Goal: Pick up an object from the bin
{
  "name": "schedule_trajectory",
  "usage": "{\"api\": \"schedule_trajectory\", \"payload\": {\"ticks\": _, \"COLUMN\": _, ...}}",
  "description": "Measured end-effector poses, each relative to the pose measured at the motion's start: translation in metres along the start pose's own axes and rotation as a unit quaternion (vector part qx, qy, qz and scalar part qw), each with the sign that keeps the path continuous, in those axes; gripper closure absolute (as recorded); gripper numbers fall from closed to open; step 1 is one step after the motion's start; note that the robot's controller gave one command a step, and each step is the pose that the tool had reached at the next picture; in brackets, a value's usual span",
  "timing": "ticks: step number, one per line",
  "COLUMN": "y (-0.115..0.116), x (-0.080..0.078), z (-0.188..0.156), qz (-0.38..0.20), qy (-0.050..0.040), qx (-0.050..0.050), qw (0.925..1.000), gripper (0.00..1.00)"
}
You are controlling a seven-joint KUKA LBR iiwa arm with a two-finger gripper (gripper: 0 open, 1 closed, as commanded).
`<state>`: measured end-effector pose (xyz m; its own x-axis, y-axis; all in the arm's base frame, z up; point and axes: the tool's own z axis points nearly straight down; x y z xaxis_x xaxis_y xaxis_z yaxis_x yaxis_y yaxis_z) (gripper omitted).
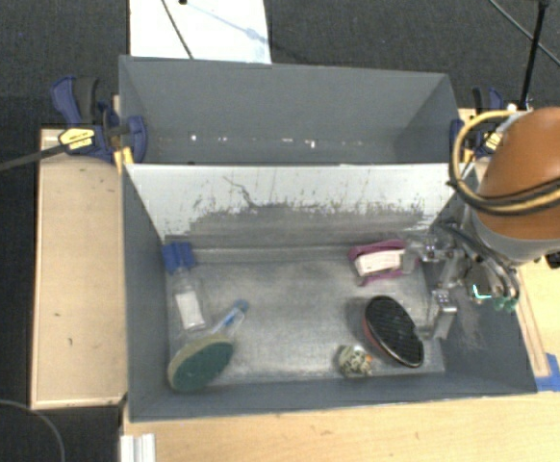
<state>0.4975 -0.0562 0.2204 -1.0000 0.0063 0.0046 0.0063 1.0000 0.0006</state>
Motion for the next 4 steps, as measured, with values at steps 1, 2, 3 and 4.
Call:
{"api": "schedule_trajectory", "payload": {"ticks": 1, "y": 0.001, "x": 0.010, "z": 0.154, "qz": 0.065, "qy": -0.0024, "qx": -0.001, "qw": 0.9979, "gripper": 0.00}}
{"api": "schedule_trajectory", "payload": {"ticks": 2, "y": -0.044, "x": 0.013, "z": 0.118, "qz": 0.088, "qy": -0.0051, "qx": 0.001, "qw": 0.9961, "gripper": 0.00}}
{"api": "schedule_trajectory", "payload": {"ticks": 3, "y": -0.050, "x": 0.010, "z": 0.120, "qz": 0.348, "qy": -0.0052, "qx": -0.002, "qw": 0.9373, "gripper": 0.00}}
{"api": "schedule_trajectory", "payload": {"ticks": 4, "y": -0.065, "x": 0.010, "z": 0.145, "qz": 0.545, "qy": -0.0056, "qx": -0.011, "qw": 0.8385, "gripper": 0.00}}
